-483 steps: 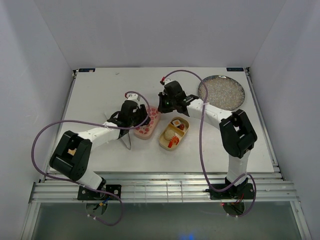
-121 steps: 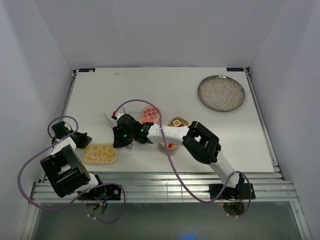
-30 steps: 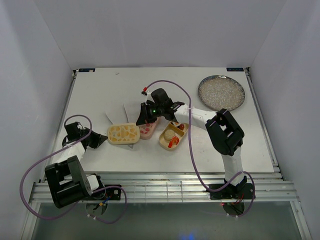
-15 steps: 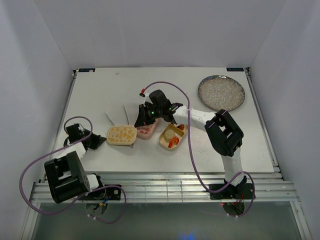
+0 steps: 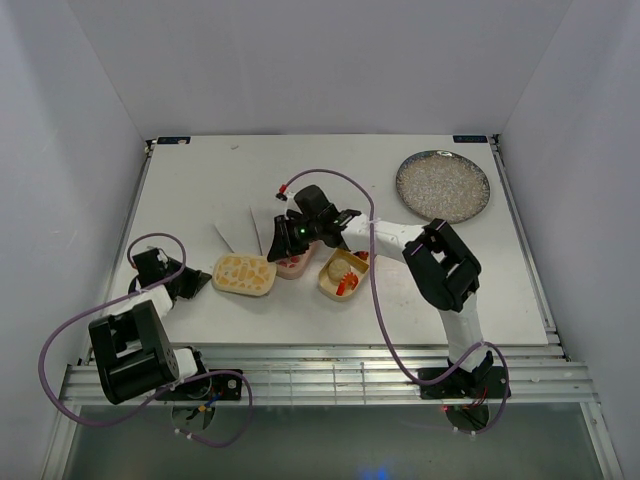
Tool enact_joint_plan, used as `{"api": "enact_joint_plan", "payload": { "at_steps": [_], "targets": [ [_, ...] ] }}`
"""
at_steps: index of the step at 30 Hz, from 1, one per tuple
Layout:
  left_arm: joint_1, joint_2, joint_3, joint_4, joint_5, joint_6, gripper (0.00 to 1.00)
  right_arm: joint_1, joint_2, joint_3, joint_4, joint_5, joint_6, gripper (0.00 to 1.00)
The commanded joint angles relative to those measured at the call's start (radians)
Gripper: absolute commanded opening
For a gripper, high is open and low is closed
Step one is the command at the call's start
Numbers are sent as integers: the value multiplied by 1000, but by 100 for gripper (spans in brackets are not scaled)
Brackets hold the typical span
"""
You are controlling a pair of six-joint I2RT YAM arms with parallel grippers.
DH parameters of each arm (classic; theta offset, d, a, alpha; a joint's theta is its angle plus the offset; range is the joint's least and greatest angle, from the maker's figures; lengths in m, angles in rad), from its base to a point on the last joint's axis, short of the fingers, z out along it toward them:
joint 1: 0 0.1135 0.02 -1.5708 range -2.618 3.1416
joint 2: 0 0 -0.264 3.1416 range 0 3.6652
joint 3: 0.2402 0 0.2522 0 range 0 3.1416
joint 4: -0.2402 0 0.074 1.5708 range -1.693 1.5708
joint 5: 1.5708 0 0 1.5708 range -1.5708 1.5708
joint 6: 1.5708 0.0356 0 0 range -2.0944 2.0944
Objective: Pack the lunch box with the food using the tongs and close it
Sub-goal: Pick up the box lid from the center of the board.
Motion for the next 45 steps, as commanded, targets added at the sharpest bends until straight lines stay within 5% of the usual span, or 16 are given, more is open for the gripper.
{"api": "enact_joint_plan", "payload": {
  "at_steps": [1, 22, 32, 45],
  "targets": [
    [-9, -8, -35, -31, -14, 14, 0, 25, 18, 22, 14, -27, 13, 25],
    [-9, -66, -73, -13, -12, -15, 0, 68, 4, -61, -21, -14, -15, 26],
    [-9, -61, -68, -7, -12, -17, 0, 85, -175, -125, -106, 207, -56, 52],
    [-9, -46, -59, -7, -8, -10, 0, 134, -172, -268, -6, 176, 23, 46]
  ]
}}
